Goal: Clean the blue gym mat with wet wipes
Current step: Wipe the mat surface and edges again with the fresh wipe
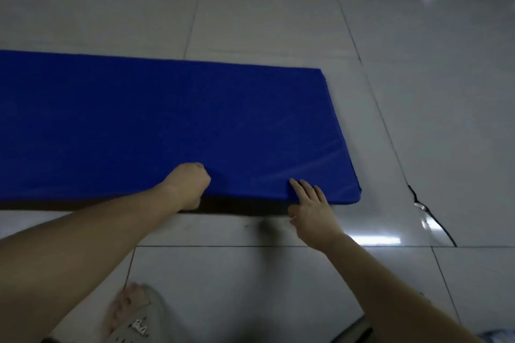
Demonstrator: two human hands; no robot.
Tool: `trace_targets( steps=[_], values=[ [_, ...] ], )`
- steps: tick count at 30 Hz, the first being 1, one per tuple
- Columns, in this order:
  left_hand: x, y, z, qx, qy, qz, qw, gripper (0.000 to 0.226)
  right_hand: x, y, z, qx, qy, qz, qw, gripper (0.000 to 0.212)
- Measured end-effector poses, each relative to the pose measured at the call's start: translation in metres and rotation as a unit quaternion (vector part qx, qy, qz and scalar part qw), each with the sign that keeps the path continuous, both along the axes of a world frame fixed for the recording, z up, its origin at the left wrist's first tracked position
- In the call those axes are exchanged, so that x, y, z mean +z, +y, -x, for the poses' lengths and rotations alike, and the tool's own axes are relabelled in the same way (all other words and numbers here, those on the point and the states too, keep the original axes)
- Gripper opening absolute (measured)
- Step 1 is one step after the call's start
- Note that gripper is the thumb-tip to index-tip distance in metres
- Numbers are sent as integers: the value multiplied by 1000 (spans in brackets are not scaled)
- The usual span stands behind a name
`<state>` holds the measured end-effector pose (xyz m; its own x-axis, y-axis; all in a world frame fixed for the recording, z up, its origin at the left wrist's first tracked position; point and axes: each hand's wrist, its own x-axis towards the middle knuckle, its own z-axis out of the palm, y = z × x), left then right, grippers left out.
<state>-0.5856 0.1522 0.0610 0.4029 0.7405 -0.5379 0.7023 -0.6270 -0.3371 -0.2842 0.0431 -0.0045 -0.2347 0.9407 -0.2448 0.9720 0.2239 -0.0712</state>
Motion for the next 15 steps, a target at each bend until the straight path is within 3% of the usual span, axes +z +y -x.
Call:
trace_targets(
  steps=[2,6,7,9,11,13,15],
  values=[
    [31,-1,9,35,-53,18,998,4,22,2,4,-3,-15,-27,1000,14],
    [82,-7,10,93,-137,18,986,10,75,-6,4,-28,23,-73,997,16],
    [90,-9,7,100,-153,13,983,20,90,-10,1,-36,37,-81,995,17],
    [101,-16,-5,103,-163,6,981,63,119,-14,-7,-66,90,-96,989,19],
    [107,-25,-16,89,-163,10,983,80,146,-18,-13,-152,213,-133,956,16],
    [112,-31,-23,71,-168,1,983,69,164,-20,-12,-273,311,-205,887,18],
    [120,-36,-28,49,-189,-19,981,53,168,-25,0,-312,262,-237,882,19]
  ],
)
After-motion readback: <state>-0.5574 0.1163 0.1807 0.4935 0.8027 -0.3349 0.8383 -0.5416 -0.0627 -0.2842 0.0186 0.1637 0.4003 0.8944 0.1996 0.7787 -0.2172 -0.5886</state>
